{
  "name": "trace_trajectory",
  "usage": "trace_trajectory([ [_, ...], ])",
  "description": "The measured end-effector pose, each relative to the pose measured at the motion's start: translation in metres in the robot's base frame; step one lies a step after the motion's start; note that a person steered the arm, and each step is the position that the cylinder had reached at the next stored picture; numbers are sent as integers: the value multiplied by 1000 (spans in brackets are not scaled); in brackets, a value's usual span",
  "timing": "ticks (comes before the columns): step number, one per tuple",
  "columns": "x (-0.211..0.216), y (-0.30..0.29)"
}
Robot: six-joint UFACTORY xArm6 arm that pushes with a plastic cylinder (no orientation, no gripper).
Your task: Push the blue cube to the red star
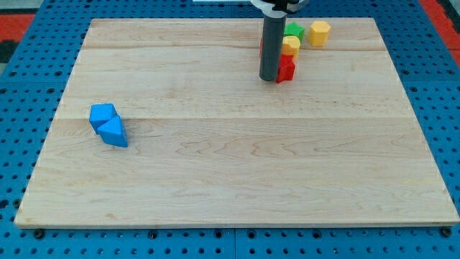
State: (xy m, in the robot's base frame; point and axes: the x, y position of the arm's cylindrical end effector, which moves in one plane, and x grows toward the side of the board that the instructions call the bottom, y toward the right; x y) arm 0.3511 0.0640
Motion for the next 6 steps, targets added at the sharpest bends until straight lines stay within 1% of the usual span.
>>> trace_trajectory([
  [1,-20,7],
  [2,-29,10],
  [3,25,-3],
  [4,128,-63],
  [5,178,-191],
  [6,164,-293],
])
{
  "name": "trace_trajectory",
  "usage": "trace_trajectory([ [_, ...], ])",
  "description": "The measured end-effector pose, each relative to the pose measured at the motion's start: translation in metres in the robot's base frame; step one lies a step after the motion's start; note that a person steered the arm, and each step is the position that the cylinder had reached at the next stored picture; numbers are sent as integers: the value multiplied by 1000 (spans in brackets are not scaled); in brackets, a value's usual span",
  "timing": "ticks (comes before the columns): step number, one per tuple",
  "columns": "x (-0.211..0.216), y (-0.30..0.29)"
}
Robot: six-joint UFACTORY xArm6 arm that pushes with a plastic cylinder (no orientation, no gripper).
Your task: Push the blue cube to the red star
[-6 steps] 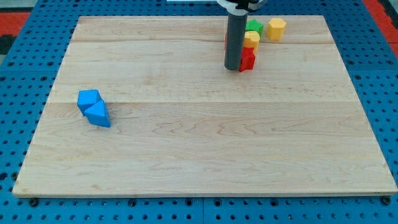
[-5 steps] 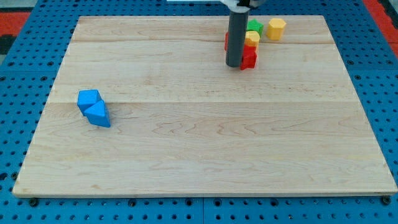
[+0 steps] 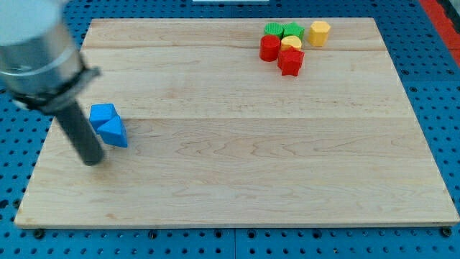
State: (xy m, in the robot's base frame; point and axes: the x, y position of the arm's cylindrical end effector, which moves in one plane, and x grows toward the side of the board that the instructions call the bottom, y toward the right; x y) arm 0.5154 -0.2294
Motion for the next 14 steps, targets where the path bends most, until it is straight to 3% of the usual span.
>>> trace_trajectory([
  [1,-26,-10],
  [2,-69,43],
  [3,-64,82],
  [4,-64,19],
  [5,-93,8],
  [6,-135,109],
  [7,-136,185],
  [10,-102,47],
  [12,-77,173],
  [13,-103,214],
  [14,-95,220],
])
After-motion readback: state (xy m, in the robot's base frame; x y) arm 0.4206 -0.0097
